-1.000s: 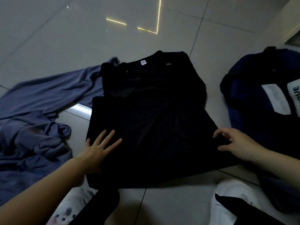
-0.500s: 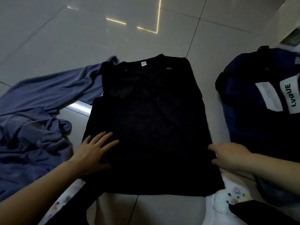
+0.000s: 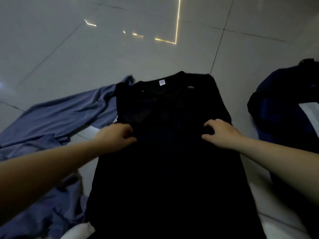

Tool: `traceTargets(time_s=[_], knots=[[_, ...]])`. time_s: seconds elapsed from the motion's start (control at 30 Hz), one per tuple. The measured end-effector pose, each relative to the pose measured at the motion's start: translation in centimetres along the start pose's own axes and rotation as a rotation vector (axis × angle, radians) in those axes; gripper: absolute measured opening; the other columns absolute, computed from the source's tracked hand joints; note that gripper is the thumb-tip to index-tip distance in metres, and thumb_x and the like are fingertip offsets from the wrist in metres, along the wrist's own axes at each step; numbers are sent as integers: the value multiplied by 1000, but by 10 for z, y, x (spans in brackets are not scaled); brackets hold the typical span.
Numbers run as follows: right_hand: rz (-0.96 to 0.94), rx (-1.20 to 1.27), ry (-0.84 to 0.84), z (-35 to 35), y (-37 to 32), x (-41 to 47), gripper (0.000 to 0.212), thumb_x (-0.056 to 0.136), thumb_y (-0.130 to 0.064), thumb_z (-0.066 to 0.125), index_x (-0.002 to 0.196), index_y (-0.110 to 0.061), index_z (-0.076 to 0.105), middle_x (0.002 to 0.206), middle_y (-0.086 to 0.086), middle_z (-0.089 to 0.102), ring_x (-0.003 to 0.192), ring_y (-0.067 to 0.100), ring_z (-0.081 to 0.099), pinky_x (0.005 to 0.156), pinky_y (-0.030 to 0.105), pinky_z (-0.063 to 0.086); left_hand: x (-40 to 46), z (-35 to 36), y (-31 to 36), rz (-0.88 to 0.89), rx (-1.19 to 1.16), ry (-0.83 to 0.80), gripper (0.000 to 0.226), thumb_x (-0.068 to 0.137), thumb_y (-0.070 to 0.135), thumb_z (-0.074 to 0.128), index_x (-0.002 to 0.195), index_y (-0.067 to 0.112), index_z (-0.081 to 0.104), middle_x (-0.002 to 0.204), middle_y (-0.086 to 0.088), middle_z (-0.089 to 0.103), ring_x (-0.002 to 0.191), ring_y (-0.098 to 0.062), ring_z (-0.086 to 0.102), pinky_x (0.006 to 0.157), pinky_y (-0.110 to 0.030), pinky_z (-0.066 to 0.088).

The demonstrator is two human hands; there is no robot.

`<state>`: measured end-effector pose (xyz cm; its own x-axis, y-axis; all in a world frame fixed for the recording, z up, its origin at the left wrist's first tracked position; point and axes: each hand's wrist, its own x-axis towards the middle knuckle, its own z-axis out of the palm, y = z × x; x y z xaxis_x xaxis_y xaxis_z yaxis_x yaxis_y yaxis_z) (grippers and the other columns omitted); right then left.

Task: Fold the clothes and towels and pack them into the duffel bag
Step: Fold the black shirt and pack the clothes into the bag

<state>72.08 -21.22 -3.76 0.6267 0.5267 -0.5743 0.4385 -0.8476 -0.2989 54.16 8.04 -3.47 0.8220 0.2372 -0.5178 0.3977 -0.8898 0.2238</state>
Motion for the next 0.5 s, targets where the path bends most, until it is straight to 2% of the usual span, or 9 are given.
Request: traceTargets(time_s=[0.1,0.17,0.2,0.27,0.3,0.37,0.43,0.47,0.5], knots=[[186,342,204,-26,6,55,57,91,-38,61,139,-13,43,131,11,48,99,29,61,81,37,52,60,-34,-18,-191,-218,301,36,90,31,63,115,7,58,104,-12,64,99,-31,60,74,-33,42],[275,700,306,-40,11,89,59,91,-26,63,142,-8,39,120,14,54,74,24,63,61,35,58,95,-47,-36,-320,-408,469,41,88,26,64,120,2,55,102,-16,63,102,-36,60,74,-37,41],[311,867,342,-46,14,103,60,92,-21,62,144,-6,36,120,15,55,70,21,60,54,31,57,110,-50,-45,-390,-539,497,50,88,27,65,128,2,51,109,-17,62,105,-38,59,79,-40,46],[380,1125,371,-56,20,124,63,94,-15,60,148,-10,27,134,16,48,77,23,61,58,32,58,129,-47,-56,-509,-790,480,59,86,31,67,135,5,45,120,-18,60,104,-37,60,88,-45,51],[406,1208,366,-60,23,133,67,94,-13,59,150,-13,22,141,16,42,85,26,62,63,36,58,135,-42,-60,-539,-891,471,52,86,31,68,127,5,50,115,-19,62,99,-35,62,86,-45,53],[413,1336,344,-67,26,149,72,95,-8,57,153,-17,14,148,17,33,95,29,62,67,39,57,143,-37,-63,-546,-1050,438,29,89,28,67,104,4,60,84,-11,66,76,-27,64,68,-35,54],[396,1420,342,-75,25,165,74,95,-4,54,153,-18,10,150,17,29,100,32,60,66,42,59,153,-36,-61,-521,-1084,427,19,88,24,69,89,7,62,50,5,56,44,-10,53,44,-21,43],[387,1453,345,-79,26,174,74,95,-2,54,153,-18,10,149,17,29,100,33,59,68,44,59,159,-37,-62,-518,-1075,436,17,86,22,71,88,9,60,46,8,54,38,-7,48,41,-19,40],[382,1483,350,-82,25,181,74,94,0,55,152,-18,13,145,17,32,97,32,59,69,45,58,165,-37,-63,-512,-1064,456,20,84,19,73,95,10,59,55,5,59,44,-9,53,47,-21,45]])
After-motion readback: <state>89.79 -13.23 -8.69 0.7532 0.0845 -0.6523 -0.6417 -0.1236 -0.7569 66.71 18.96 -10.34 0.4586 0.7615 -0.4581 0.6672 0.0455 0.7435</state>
